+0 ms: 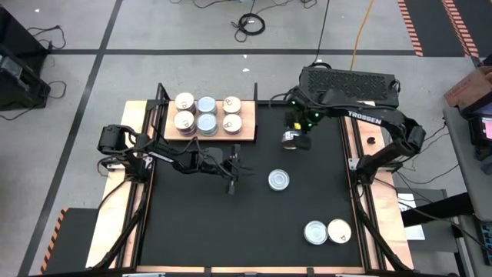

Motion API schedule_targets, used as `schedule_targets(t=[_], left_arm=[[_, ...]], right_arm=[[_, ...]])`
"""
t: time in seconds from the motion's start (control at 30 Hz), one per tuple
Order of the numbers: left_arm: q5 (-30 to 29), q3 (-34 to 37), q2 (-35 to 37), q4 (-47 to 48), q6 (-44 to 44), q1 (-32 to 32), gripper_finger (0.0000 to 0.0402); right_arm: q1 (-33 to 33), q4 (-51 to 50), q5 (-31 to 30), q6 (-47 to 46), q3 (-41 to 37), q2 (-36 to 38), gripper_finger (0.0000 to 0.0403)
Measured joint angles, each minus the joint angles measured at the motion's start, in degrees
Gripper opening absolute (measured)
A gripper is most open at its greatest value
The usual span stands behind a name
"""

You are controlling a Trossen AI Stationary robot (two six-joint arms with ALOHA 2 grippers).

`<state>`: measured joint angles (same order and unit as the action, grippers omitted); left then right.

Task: Stack canned seafood by type on shelf
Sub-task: Stack the blue tuna can on top of the blue tuna on the shelf

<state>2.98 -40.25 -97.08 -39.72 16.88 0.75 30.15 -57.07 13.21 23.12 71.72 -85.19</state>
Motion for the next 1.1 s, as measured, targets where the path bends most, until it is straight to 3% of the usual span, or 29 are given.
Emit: schedule_targets(t=[0.37,0.5,0.77,1.1], left_arm=[[0.0,0.0,0.0,1.9,-0.1,0.0,0.0073],[0.1,0.0,0.0,2.7,-0.1,0.0,0.0073],[1.9,0.0,0.0,4.5,0.0,0.0,0.0073],[2.5,0.0,0.0,6.2,0.0,0.0,0.0073]], right_arm=[[0.3,1.9,-1.7,6.4,0.0,-4.9,0.0320],[0.8,1.9,-5.6,7.5,0.0,-7.2,0.0320],[1.8,2.3,-10.4,7.3,0.0,-11.9,0.0320],[2.0,0.7,-10.3,4.7,0.0,-17.5,0.0325]])
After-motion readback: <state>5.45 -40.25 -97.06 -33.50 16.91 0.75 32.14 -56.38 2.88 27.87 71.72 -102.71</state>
